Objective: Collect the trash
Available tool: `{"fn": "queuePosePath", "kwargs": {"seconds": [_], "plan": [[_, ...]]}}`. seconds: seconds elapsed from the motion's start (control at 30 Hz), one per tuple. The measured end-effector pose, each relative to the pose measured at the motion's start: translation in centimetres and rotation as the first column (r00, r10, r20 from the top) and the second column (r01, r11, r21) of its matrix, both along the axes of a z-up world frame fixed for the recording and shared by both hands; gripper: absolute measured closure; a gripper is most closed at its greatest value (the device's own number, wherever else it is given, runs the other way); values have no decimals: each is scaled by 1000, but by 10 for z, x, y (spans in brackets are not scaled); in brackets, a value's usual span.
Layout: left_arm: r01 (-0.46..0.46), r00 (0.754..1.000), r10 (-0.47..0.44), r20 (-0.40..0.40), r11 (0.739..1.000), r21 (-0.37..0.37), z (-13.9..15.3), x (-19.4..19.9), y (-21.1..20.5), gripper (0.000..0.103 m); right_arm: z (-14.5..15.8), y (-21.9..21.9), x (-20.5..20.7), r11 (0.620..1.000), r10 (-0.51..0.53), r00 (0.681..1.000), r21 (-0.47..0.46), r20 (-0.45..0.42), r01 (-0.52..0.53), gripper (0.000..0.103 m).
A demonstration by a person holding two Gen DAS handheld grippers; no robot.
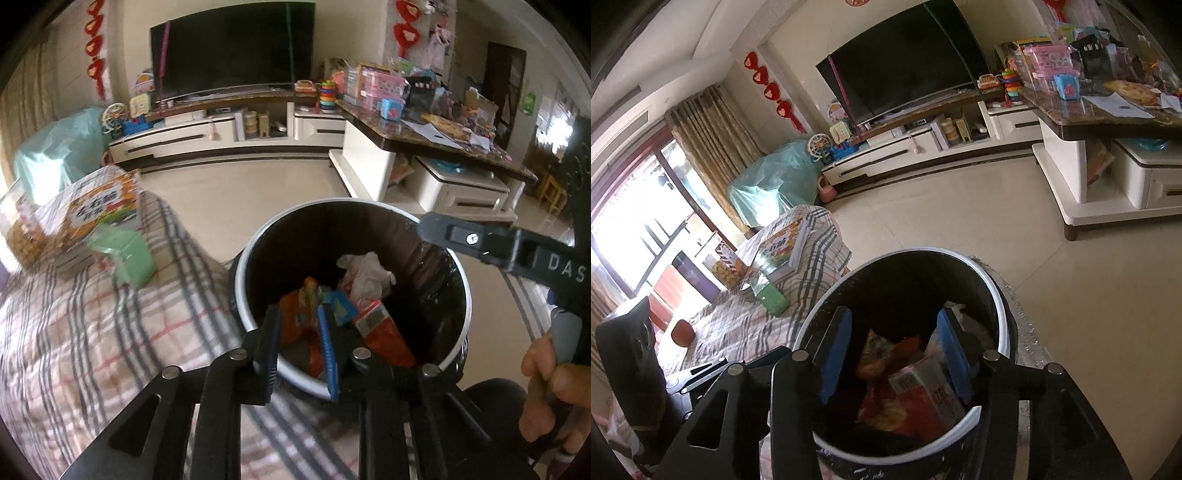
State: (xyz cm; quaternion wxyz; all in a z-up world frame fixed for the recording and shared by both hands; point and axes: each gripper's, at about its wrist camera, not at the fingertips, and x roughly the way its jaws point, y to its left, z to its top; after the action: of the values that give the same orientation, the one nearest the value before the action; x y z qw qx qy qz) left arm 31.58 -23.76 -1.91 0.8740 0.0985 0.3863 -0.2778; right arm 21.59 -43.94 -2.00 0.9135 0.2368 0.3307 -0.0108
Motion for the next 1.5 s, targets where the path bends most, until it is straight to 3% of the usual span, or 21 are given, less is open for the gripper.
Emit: {"fn": "queuePosePath", "kwargs": {"seconds": [0.1,0.2,0.4,0.67,0.77,0.83,0.97,1.17,1.5], "plan": [[-50,999,50,3,998,-47,3,-13,23,60,6,4,-10,1000,-4,1000,8,20,4,36],[-96,995,97,4,991,-95,5,-29,48,53,9,12,-22,1000,-9,999,8,39,8,26],[-181,982,186,22,972,-148,5,-74,92,37,10,44,-52,1000,6,998,-16,68,-5,20],[-219,969,237,72,956,-197,12,-128,129,37,19,83,-84,993,31,993,-115,111,-18,14],[-227,960,256,116,950,-216,21,-147,141,33,33,95,-97,987,33,988,-163,152,-8,7],[-237,949,278,152,941,-242,27,-162,150,24,42,103,-105,978,22,982,-209,186,18,1],[-281,916,346,205,915,-289,28,-189,168,1,53,121,-123,951,11,967,-302,255,69,0],[-335,859,416,298,897,-288,14,-221,181,1,45,139,-137,932,22,948,-349,317,95,0],[-397,802,452,390,892,-217,-1,-237,169,1,22,152,-142,925,40,944,-370,327,89,0]]}}
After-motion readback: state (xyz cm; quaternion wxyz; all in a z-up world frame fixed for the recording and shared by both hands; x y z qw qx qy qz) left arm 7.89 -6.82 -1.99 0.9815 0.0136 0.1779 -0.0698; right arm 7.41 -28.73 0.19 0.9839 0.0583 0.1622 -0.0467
